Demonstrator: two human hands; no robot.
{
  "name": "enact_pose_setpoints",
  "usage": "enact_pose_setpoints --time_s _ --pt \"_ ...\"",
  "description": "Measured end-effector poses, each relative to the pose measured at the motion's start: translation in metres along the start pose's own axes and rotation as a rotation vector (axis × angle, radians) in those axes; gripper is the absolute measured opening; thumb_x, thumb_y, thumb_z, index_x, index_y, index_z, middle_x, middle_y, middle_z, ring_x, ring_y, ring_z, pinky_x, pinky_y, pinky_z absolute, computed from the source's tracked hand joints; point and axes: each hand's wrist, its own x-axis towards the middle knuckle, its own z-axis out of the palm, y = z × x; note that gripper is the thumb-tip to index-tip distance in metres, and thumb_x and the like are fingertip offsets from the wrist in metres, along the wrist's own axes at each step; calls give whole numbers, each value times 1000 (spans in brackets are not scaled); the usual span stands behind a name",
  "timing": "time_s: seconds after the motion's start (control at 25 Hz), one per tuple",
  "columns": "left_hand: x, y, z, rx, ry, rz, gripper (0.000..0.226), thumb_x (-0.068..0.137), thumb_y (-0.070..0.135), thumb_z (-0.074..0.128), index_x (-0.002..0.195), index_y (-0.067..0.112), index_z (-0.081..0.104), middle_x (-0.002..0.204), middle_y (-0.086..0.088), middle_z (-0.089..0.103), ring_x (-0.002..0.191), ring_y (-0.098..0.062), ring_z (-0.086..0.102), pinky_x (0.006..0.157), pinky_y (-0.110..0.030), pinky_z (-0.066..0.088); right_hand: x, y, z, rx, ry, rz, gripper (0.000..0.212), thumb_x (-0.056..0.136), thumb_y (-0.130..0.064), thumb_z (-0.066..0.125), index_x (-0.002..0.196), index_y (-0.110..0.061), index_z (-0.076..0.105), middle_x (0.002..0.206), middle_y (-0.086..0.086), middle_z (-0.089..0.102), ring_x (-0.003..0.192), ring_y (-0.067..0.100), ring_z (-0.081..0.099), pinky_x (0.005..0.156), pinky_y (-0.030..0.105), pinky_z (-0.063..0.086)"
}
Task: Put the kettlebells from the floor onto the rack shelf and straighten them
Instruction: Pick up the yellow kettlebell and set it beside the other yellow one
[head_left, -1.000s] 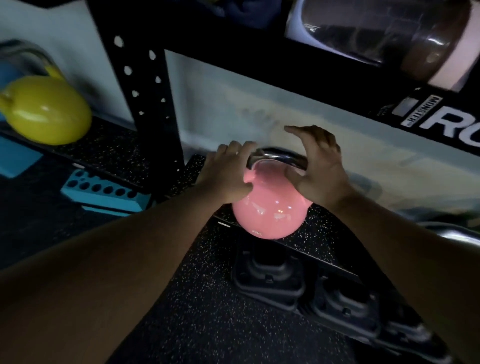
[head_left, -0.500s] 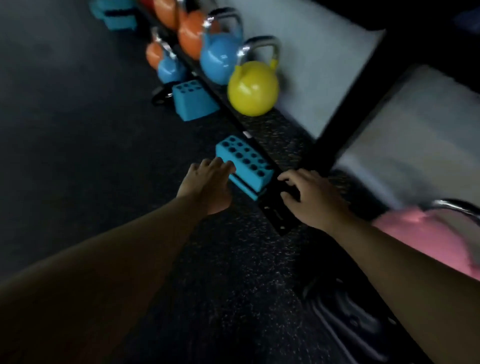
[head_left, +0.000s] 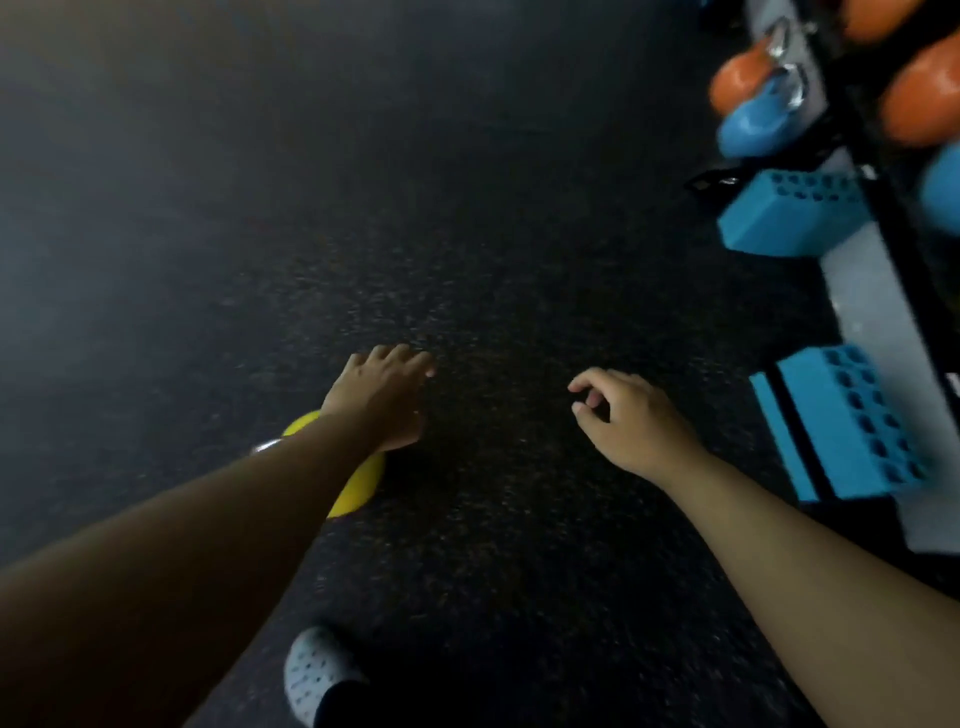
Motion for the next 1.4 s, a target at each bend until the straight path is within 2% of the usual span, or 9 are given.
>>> enact_pose_setpoints --time_s 0.12,0.24,0.52,0.64,0.72,0.88,0.96,1.12,1.4 --pt "-30 -106 7 -15 -35 -167 67 81 47 69 140 30 43 147 -3 45 137 -28 40 109 -45 35 54 -83 47 -13 -107 -66 23 93 -33 58 116 -30 59 97 -9 59 98 12 55 91 40 49" --pt "-54 -185 24 -71 -38 -317 69 81 45 67 142 29 41 147 -4 46 136 -28 42 109 -45 35 96 -142 94 -64 -199 -146 22 93 -33 58 115 -30 59 98 -10 60 99 13 55 91 38 48" --pt "-95 -245 127 -170 -223 -610 90 80 34 71 154 21 21 150 -7 40 136 -31 40 113 -49 34 162 -198 226 -209 -515 -298 43 84 -35 64 124 -28 52 116 1 55 113 26 52 96 45 45" --pt "-70 -250 159 -179 -213 -568 95 79 38 75 155 24 19 153 -6 37 138 -32 39 113 -50 35 173 -185 278 -293 -662 -284 54 80 -40 69 127 -25 48 122 5 49 117 29 47 97 47 44" --pt "-40 -257 179 -225 -202 -492 89 78 42 78 151 28 30 151 -6 40 136 -32 41 110 -51 40 177 -170 304 -216 -661 -301 35 79 -39 72 106 -21 58 109 4 52 107 27 52 88 42 47" --pt "0 -262 203 -372 -180 -372 26 82 33 77 104 20 71 99 -2 67 98 -23 64 77 -34 47 189 -160 323 -56 -596 -302 27 76 -29 74 66 -14 55 74 2 61 74 24 58 61 31 37" --pt "1 -258 202 -345 -197 -353 11 84 26 74 93 21 73 80 3 65 80 -19 66 66 -28 41 187 -164 320 -67 -648 -288 27 76 -24 69 59 -17 48 71 3 60 73 24 57 61 28 37" --pt "-8 -222 186 -293 -304 -310 8 84 21 68 88 29 69 81 4 65 72 -11 61 55 -21 38 160 -160 297 -23 -748 -180 27 81 -17 60 57 -19 48 71 4 55 73 25 55 64 27 39" --pt "26 -106 138 -246 -487 -45 2 78 30 65 80 31 66 74 9 65 69 -8 65 57 -22 45 81 -72 207 184 -598 141 20 71 -22 63 55 -19 51 71 4 62 69 23 64 58 30 52"
